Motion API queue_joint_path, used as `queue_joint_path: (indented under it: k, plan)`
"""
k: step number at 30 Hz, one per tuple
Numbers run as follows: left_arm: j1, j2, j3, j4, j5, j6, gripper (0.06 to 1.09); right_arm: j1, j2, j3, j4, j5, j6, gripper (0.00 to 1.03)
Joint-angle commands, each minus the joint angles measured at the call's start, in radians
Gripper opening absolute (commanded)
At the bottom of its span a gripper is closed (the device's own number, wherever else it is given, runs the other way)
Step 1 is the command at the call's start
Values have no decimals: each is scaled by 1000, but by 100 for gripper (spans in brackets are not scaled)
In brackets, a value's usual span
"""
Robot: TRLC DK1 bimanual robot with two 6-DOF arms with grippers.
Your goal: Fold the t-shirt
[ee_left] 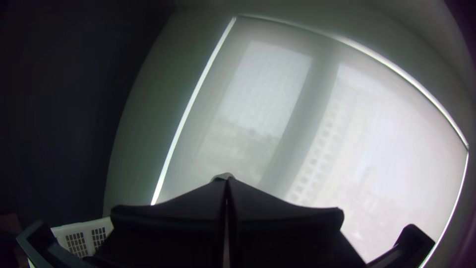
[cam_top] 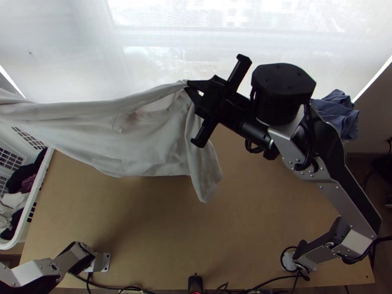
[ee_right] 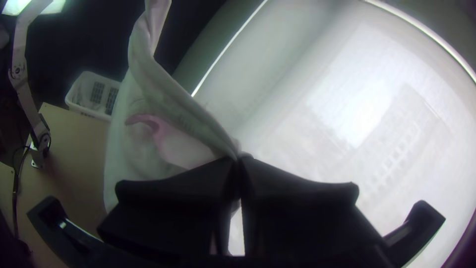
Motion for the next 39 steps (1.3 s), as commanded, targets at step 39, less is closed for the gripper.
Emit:
queue_joint_path:
  k: [39]
  plan:
    - [-998,964,161,237,-197,164,9,-624,-93,-788,307,-67,97,3]
